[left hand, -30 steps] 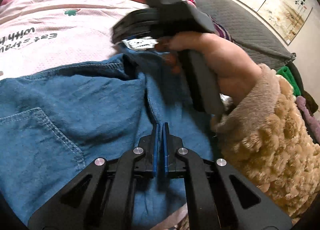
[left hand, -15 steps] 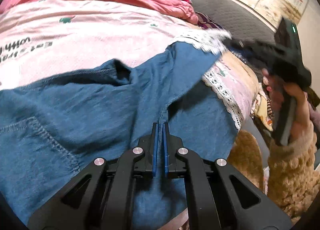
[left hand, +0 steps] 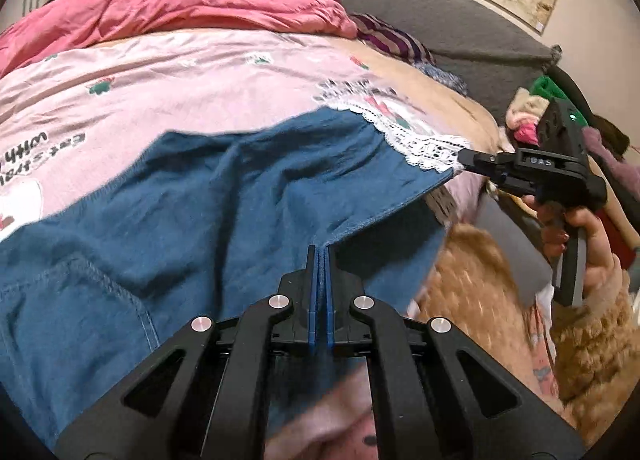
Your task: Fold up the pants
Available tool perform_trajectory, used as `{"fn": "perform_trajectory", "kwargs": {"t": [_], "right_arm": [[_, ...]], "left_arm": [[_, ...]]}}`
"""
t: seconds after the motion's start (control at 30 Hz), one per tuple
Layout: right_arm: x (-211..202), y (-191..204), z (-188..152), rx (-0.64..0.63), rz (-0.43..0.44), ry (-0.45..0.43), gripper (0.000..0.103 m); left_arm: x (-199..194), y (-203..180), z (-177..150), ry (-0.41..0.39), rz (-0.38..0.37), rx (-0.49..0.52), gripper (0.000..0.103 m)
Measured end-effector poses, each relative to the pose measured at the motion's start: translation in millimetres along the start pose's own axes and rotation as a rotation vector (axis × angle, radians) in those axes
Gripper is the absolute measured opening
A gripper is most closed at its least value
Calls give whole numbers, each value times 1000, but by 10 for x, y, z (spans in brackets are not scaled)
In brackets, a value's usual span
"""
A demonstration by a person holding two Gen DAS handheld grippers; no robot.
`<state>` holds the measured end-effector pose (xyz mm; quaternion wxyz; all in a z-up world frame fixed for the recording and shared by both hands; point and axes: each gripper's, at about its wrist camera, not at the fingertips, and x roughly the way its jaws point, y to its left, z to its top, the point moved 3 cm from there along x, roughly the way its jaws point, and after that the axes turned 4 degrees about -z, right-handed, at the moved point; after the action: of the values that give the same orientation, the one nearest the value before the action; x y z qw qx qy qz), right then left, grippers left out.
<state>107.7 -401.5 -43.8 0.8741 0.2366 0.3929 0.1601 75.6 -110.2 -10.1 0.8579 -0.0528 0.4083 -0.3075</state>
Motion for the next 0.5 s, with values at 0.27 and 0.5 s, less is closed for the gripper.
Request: {"fn": "perform_trajectory", "kwargs": {"t": [0.27,0.5], "right_arm": [[139,-163,-170,24,-11,75,17],[226,-242,-119,41,-22,59,19]], "left_arm": [[127,-144,-190,62,38,58,0],[200,-164,-124,57,91,94,0]]}}
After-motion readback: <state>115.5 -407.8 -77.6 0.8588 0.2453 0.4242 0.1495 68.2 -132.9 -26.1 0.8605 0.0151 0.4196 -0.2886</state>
